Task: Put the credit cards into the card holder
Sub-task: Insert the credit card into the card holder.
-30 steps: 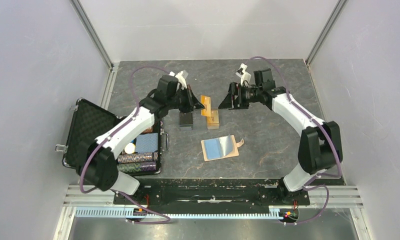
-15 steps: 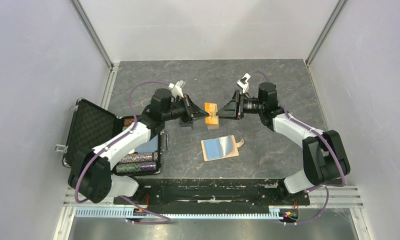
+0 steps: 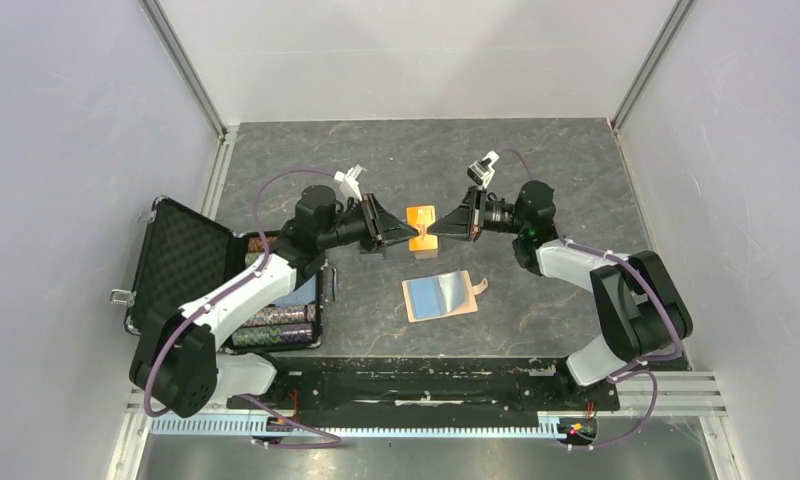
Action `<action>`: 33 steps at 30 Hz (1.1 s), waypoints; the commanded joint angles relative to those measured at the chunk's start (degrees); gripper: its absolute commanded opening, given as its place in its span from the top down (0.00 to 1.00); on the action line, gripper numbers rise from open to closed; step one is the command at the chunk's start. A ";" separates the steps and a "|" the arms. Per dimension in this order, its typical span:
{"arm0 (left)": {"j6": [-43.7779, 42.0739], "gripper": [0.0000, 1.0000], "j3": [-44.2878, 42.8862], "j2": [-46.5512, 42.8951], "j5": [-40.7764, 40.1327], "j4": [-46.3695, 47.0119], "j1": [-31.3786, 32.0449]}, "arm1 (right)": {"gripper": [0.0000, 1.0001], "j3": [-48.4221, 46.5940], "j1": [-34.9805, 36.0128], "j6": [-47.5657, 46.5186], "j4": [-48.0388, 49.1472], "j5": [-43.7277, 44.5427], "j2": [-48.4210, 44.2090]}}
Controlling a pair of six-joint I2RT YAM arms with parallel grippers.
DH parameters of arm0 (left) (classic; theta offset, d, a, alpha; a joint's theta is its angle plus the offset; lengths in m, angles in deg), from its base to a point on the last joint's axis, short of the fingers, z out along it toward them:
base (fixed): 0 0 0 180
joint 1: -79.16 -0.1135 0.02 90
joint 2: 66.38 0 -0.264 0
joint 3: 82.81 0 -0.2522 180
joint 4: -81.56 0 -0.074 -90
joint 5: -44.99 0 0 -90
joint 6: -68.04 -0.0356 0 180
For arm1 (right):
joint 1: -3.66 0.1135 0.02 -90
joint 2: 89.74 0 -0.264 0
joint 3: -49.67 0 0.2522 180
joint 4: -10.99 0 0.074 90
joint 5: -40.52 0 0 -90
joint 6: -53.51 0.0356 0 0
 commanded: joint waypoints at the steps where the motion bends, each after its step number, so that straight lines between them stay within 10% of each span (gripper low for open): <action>1: 2.29 0.59 2.13 -0.64 -0.07 -0.92 0.14 | 1.00 2.04 0.38 4.28 11.43 -1.98 -0.73; 5: 1.11 0.47 3.10 -0.79 -2.21 -5.69 0.28 | 1.00 4.03 -0.25 -9.34 -4.71 -1.55 -2.52; 11: -9.13 0.53 -4.83 3.40 -13.22 -29.51 4.74 | 1.00 -6.08 -0.48 -54.25 -60.76 9.78 -1.65; 21: -18.40 0.86 -18.10 19.97 -29.53 -48.21 15.05 | 1.00 -1.09 -1.91 -61.19 -65.28 14.08 3.62; 33: -19.77 0.97 -18.55 27.12 -30.48 -47.42 16.14 | 1.00 -0.84 -2.33 -59.13 -64.40 18.28 5.61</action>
